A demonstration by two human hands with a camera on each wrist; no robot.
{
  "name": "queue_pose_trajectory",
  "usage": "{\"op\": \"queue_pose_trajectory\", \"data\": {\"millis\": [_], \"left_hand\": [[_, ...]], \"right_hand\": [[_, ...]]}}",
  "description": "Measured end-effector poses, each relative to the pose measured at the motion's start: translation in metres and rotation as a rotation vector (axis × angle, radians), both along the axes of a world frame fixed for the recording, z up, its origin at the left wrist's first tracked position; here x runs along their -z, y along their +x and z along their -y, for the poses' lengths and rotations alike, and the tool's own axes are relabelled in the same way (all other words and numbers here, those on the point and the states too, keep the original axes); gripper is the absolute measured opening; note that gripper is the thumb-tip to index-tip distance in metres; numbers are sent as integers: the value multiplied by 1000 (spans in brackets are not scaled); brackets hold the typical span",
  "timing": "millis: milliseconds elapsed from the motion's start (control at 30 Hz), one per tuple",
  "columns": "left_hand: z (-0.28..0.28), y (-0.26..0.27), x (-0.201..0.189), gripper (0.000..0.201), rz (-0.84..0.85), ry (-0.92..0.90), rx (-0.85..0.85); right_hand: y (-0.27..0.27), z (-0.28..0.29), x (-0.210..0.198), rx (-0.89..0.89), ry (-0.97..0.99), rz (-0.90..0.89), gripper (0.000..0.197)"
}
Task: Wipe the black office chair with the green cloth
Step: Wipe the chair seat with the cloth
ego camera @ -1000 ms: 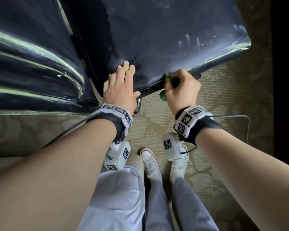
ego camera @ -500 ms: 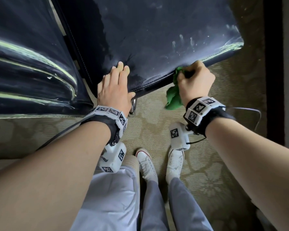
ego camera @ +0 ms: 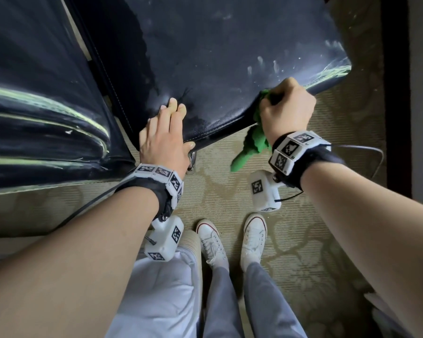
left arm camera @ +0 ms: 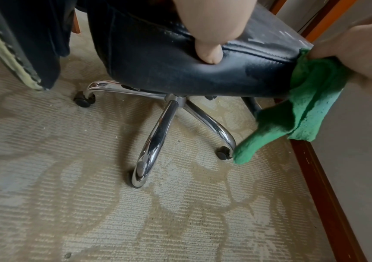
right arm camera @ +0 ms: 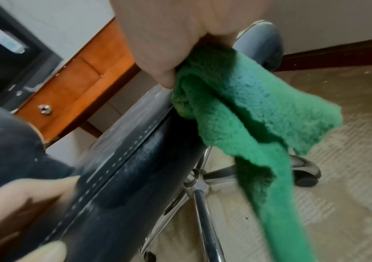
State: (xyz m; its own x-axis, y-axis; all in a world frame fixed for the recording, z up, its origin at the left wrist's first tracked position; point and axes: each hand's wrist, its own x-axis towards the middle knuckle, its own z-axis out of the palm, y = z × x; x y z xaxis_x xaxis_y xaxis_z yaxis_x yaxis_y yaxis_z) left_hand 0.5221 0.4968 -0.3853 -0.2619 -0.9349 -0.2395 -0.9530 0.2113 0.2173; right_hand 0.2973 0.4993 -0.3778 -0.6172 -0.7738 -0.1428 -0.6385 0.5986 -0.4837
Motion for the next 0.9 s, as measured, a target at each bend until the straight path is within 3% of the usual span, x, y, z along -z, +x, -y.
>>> {"op": "queue_pose_trajectory", "data": {"millis": [100, 267, 367, 433, 600, 800, 900], "left_hand": [[0, -2, -1, 75, 1, 3, -6], [2, 0, 3, 67, 23, -42, 3], [2, 2, 5, 69, 29, -45, 14], [2, 2, 5, 75, 14, -32, 19], [-1, -1, 2, 78, 12, -36, 18], [-6, -14, -6, 79, 18, -96, -5], [1, -32, -10, 83, -6, -98, 107]], "right_hand": [[22, -4, 0, -83, -23, 31, 14], [110, -19, 1, -559, -96, 152, 13], [113, -19, 0, -599, -61, 116, 12], [86, -18, 1, -525, -45, 73, 12], [-4, -18, -3, -51, -57, 3, 18], [-49, -31, -1, 215, -83, 129, 24], [-56, -32, 3, 340, -62, 247, 17]]}}
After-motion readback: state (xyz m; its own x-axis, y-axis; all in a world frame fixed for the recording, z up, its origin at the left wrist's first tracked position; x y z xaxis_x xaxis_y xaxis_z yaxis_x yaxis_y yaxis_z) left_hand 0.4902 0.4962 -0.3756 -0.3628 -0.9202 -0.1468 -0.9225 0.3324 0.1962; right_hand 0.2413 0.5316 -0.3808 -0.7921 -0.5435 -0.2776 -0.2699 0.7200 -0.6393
